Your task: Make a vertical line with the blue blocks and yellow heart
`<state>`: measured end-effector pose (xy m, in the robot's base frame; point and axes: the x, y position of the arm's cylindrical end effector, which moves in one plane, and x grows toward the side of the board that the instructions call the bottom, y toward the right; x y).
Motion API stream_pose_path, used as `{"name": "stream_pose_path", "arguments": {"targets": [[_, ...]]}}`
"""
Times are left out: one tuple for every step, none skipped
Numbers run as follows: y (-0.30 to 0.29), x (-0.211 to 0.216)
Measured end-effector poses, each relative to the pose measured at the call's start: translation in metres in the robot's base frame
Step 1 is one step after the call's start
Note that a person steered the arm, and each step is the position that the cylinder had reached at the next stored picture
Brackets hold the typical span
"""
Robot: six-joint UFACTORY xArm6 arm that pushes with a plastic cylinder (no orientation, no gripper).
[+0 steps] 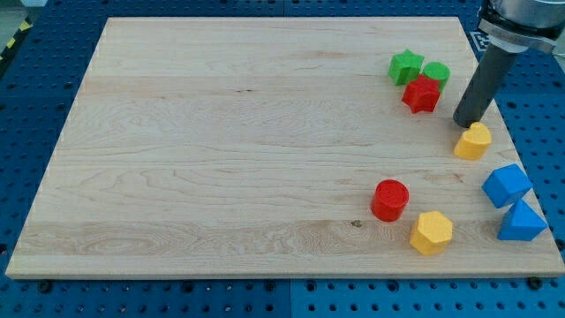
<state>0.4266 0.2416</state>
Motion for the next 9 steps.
{"name": "stream_pose_path", "arguments": {"targets": [[0.000,0.014],[0.000,0.016],[0.032,0.014],[0.072,0.024],[0.082,0.063],[0.082,0.106],[0.082,0.106],[0.073,0.106],[0.058,0.106]]}}
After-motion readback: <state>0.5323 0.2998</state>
